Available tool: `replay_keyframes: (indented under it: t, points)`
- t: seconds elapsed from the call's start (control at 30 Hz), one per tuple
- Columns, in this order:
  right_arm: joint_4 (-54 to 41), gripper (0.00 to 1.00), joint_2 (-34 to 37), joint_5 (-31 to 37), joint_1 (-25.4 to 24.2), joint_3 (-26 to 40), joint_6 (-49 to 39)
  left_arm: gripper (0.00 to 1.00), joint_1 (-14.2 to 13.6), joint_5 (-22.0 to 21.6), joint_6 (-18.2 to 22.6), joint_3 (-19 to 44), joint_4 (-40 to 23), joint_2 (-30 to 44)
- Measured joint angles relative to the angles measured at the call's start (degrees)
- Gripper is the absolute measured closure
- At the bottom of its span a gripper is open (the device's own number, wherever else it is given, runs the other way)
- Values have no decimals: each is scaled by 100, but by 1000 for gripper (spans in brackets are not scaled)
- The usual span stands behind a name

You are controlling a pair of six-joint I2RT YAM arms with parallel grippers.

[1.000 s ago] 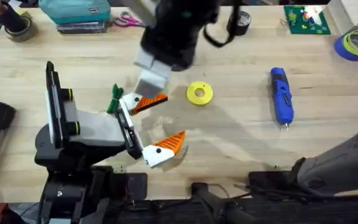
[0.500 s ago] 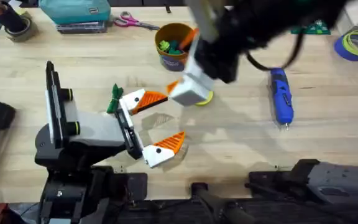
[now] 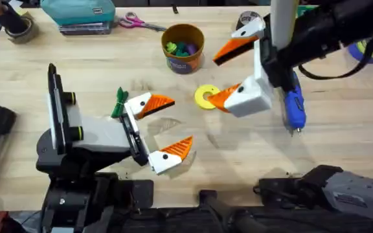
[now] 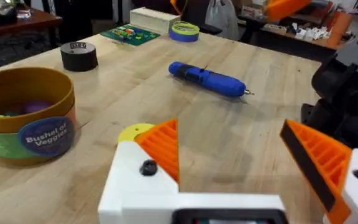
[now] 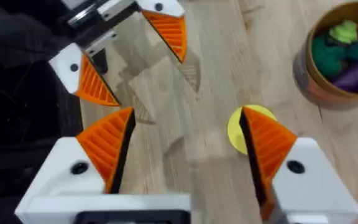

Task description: Pick up the gripper from the table and insert it into the empty holder that is missing its gripper. Then pick up a screw, insert it into the mounting hole, and use the screwdriver to tighten it. Finally, clean up the table by picking up the vegetable and placing it into the bucket.

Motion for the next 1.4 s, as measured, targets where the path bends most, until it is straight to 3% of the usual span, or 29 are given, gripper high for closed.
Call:
replay_keyframes:
  t: [0.27,0.93,1.0,1.17,1.2,1.4]
  points:
    - [-13,5,198,-274,-9,-4,-635,15,0,2,0,0,0,0]
    - [-10,5,210,-340,-13,-7,-784,23,0,1,6,0,0,0]
    - [-10,5,210,-340,-13,-7,-784,140,0,0,8,0,-2,0]
    - [-12,5,210,-340,-13,-7,-784,904,0,2,19,0,0,0]
    - [-12,5,210,-340,-13,-7,-784,978,0,2,37,0,0,-2]
    - [73,5,210,-314,-13,-7,-726,996,0,0,39,0,0,0]
